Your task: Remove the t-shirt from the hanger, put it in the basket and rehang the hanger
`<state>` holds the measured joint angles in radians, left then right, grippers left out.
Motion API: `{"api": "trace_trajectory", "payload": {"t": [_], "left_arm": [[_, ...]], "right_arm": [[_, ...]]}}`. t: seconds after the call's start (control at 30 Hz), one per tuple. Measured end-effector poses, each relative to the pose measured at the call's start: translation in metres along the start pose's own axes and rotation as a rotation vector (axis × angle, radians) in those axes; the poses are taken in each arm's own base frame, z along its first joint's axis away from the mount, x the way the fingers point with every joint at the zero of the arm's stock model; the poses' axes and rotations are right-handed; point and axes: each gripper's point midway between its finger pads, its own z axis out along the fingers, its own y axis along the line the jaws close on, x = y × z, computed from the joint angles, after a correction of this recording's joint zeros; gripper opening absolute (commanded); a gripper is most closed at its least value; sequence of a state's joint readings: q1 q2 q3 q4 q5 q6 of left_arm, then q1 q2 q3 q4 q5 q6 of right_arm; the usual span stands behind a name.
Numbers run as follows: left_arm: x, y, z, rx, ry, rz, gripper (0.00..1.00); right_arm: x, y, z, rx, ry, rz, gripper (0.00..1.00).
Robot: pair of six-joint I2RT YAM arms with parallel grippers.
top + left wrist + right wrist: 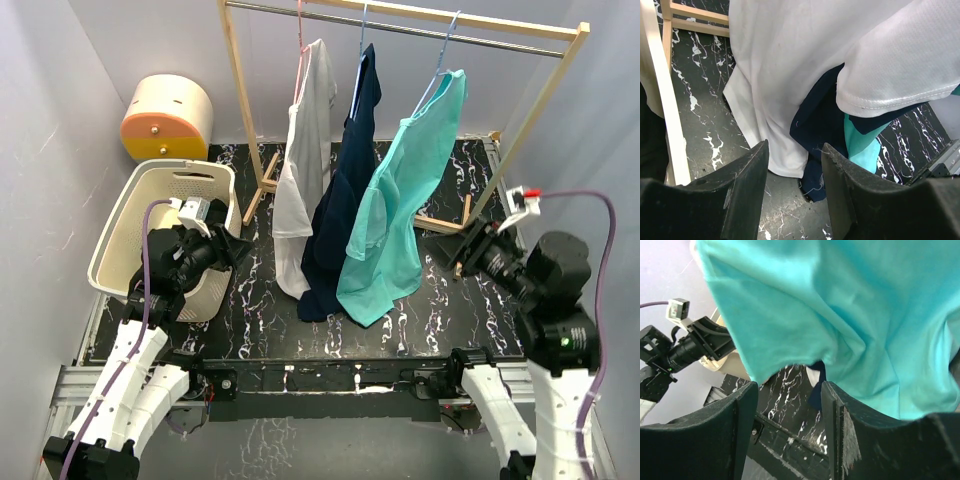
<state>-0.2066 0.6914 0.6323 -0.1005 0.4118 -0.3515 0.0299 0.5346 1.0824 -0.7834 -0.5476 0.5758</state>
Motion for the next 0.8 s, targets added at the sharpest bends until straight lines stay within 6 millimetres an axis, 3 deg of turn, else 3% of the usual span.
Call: {"api": "trace_trajectory", "payload": {"t": [0.13,0.3,0.37,0.47,0.67,0.8], "left_arm": [[0.000,0.000,0.000,-0.003,-0.002,0.000,0.45],[-0.003,0.001,-0.002,-0.009,-0.015,0.004,0.44],[-0.004,0.001,-0.003,-0.012,-0.019,0.005,0.44],[-0.004,0.002,-0.003,-0.017,-0.022,0.005,0.44],[-0.004,0.003,-0.003,-0.024,-0.021,0.004,0.44],[-0.004,0.002,-0.003,-0.024,-0.024,0.005,0.44]], "right_arm": [[-0.034,0.021,0.011,-0.052,0.034,-0.098,0.55],[-0.077,0.046,0.022,-0.103,0.022,-0.198,0.43],[-0.095,0.056,0.024,-0.115,0.008,-0.225,0.43],[-0.120,0.067,0.029,-0.122,-0.015,-0.259,0.51],[-0.169,0.076,0.044,-0.081,-0.075,-0.292,0.56],[-0.195,0.064,0.063,-0.019,-0.111,-0.287,0.54]]}}
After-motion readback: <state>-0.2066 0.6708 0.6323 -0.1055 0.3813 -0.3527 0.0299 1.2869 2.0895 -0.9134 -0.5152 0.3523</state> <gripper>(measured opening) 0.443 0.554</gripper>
